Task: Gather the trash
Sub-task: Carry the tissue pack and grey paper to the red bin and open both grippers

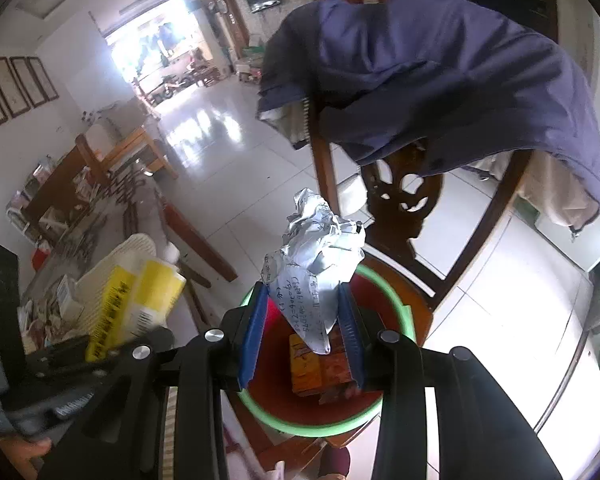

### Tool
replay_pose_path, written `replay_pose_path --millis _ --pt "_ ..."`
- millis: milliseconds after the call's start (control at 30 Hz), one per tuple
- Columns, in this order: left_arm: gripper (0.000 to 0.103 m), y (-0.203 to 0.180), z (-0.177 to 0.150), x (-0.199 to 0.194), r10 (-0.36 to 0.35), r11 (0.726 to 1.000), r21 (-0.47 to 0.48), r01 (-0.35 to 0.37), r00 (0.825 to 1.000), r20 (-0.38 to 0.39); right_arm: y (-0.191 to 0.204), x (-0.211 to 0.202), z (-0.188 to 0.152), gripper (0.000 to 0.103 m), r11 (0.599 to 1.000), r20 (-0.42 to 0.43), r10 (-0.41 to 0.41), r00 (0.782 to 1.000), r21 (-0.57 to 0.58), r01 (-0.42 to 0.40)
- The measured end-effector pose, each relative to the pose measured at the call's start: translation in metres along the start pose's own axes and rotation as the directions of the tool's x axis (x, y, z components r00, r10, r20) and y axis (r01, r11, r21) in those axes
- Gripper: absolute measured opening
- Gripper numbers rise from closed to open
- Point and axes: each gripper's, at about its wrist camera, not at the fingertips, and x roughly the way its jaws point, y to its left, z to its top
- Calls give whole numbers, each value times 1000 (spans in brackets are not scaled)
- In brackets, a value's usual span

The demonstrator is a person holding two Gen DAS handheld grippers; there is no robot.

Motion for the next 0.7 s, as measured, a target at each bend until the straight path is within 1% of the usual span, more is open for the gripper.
replay_pose_path --millis 133,167,200,233,267,300,367,467,567,700 --pt "44 -12 4 13 -12 999 37 13 1000 -23 -11 -5 5 35 1000 16 -11 1000 10 11" --pt "50 -12 4 15 -12 999 38 13 1000 -27 -13 -2 6 35 1000 13 -12 1000 11 11" --pt "58 -12 4 15 -7 999 32 8 1000 -26 -14 0 6 35 1000 9 -11 1000 11 11" --pt "76 -10 3 14 -2 1000 21 2 1000 -10 -14 1 6 35 1000 5 -10 1000 10 10" --pt "82 -8 3 12 3 1000 11 -3 1000 5 -14 3 5 35 1000 -2 -8 1000 7 8" --pt "82 -4 2 7 7 1000 -4 -7 1000 20 -13 5 6 35 1000 -6 -6 1000 4 6" --pt "82 2 2 0 7 1000 -25 -6 1000 20 -10 11 5 35 1000 -17 -3 1000 -3 3" --pt "86 15 -3 -16 27 999 -47 -26 999 37 -5 20 4 35 1000 -42 6 999 -13 -7" --pt "86 32 -11 -35 69 995 -72 -64 996 65 3 30 2 36 999 -64 12 998 -32 -14" --pt "86 56 -23 -60 138 984 -123 -125 985 106 11 44 -1 38 999 -95 11 995 -48 -16"
